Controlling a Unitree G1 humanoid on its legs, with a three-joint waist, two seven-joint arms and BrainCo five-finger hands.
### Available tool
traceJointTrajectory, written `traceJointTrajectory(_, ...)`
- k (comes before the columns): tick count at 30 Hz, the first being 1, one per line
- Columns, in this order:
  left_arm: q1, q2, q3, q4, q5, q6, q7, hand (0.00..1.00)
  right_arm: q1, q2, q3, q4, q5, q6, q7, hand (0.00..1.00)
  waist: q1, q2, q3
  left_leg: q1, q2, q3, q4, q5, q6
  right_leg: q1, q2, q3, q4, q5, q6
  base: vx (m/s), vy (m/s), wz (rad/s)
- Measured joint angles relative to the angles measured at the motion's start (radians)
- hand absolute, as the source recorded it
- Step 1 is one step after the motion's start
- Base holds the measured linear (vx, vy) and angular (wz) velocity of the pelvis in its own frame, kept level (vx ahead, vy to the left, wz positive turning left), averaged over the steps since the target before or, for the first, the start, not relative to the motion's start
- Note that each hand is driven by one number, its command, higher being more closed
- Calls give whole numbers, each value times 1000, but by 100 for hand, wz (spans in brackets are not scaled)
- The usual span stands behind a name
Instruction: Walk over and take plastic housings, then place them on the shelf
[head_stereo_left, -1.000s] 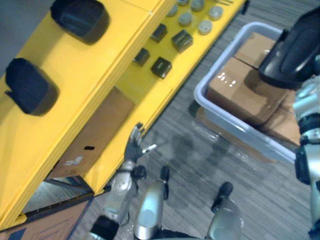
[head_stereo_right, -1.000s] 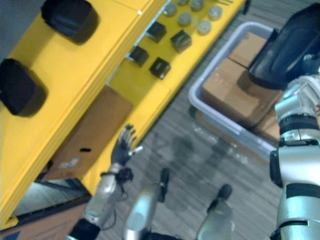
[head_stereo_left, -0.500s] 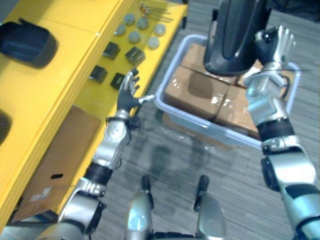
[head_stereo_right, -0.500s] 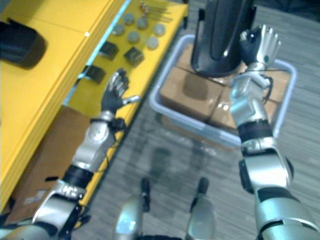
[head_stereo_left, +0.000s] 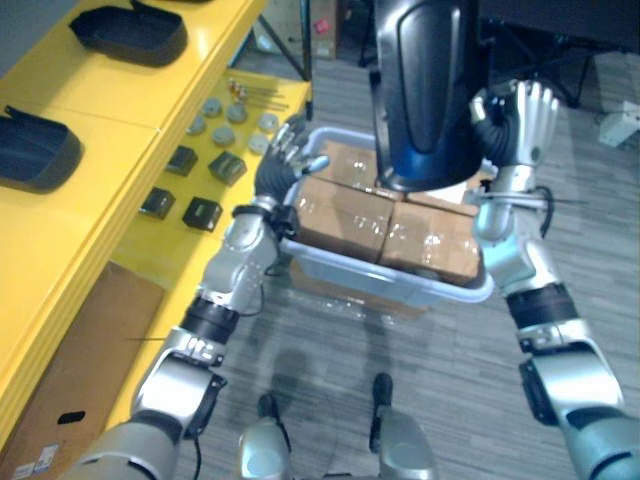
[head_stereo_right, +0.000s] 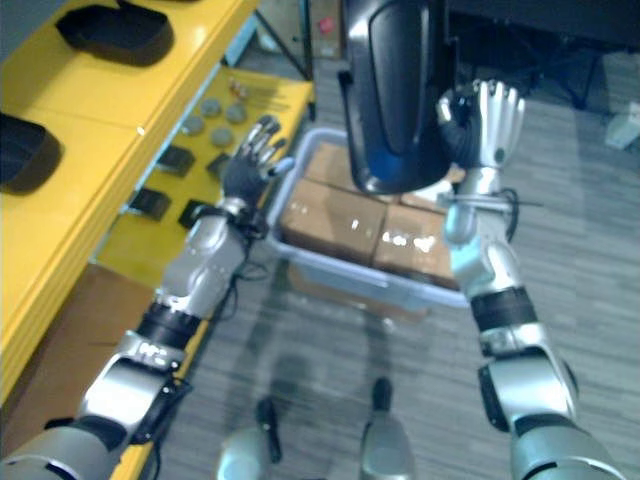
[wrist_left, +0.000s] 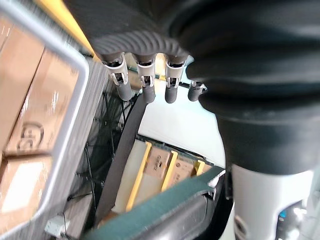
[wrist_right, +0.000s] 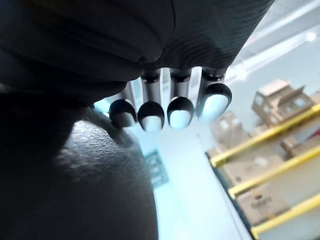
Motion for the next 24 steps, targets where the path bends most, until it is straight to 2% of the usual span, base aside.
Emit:
traceJointTrajectory(4, 0, -2, -19, 0, 1, 25, 8, 0, 26, 0, 2, -32, -27, -20, 0, 100, -2, -2, -16, 4, -1, 2, 1, 0, 0, 10, 1, 2, -14, 12, 0, -4, 3, -1)
traceJointTrajectory(10, 18, -27, -19, 1, 5, 33, 18, 0, 62, 8, 36, -61, -46, -44, 0, 100, 3, -10, -37, 16, -4, 0, -5, 0, 0, 35, 1, -3, -43, 22, 0, -6, 2, 0)
traceJointTrajectory(13, 30, -28, -27, 1, 11, 62, 32, 0, 70, 23, 50, -63, -58, -61, -2, 100, 2, -20, -54, 18, -5, 0, -12, 1, 0, 35, 1, -3, -45, 23, 0, 0, 0, 0)
traceJointTrajectory(17, 50, -30, -28, 26, 10, 69, 39, 0, 79, 31, 72, -71, -76, -81, -2, 100, 4, -25, -77, 19, -7, 0, -16, 1, 0, 36, 0, -2, -46, 24, 0, 0, 0, 0)
traceJointTrajectory(20, 61, -30, -28, 32, 10, 70, 48, 0, 102, 39, 96, -99, -76, -86, -2, 100, 7, -25, -78, 36, -9, 0, -21, 1, 0, 53, -1, -2, -50, 23, 0, 0, 0, 0)
traceJointTrajectory(24, 75, -36, -27, 32, 10, 70, 57, 0, 126, 55, 113, -124, -76, -114, -2, 100, 18, -25, -79, 51, -11, 0, -38, 5, -2, 66, -1, -3, -58, 23, 1, -25, 0, 0)
